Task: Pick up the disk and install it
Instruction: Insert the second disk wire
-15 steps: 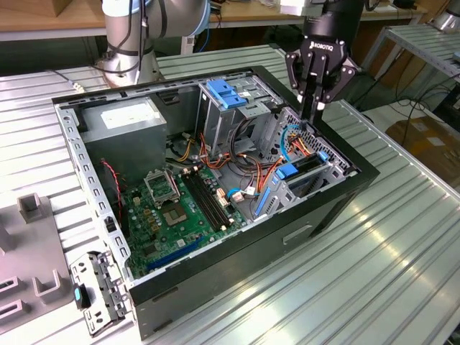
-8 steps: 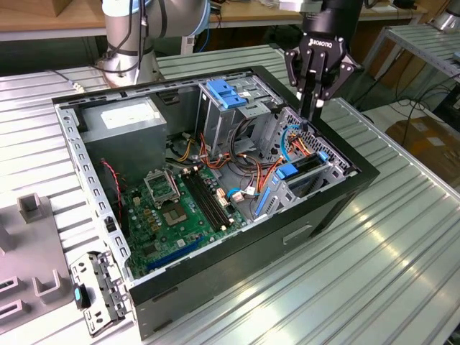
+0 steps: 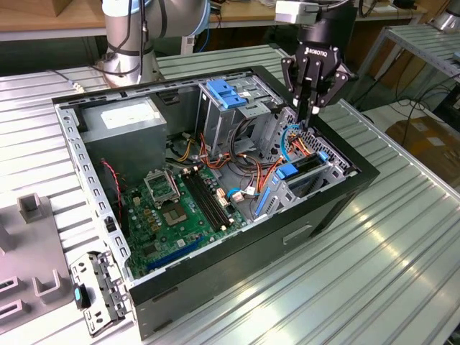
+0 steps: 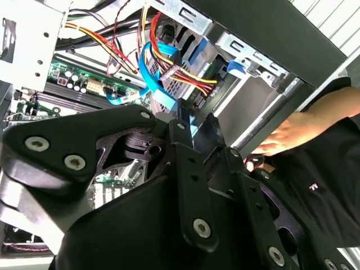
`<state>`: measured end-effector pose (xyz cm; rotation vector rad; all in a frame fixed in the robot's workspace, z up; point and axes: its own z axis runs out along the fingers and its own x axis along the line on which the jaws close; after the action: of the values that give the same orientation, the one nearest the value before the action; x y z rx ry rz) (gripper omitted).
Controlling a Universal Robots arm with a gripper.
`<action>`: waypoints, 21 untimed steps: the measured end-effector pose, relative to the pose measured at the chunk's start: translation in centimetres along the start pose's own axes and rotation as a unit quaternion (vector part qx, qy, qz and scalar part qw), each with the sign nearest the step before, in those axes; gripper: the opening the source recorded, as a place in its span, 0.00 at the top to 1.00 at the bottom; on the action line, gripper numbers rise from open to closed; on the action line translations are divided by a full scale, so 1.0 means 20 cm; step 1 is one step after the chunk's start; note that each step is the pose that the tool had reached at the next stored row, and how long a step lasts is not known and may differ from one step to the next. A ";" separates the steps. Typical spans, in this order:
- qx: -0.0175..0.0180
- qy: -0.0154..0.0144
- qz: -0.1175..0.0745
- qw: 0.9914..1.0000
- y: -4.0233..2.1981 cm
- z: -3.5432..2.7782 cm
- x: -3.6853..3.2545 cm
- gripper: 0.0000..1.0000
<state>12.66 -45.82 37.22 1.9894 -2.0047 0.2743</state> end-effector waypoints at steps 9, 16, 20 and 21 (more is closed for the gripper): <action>0.000 -0.003 -0.001 1.000 -0.002 0.028 0.029 0.84; 0.004 -0.020 -0.009 1.000 0.017 0.068 0.070 0.84; 0.009 -0.029 -0.013 0.999 0.047 0.086 0.074 0.84; 0.011 -0.031 -0.013 0.999 0.058 0.092 0.075 0.84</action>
<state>11.36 -47.84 36.11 2.0600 -2.0191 0.2326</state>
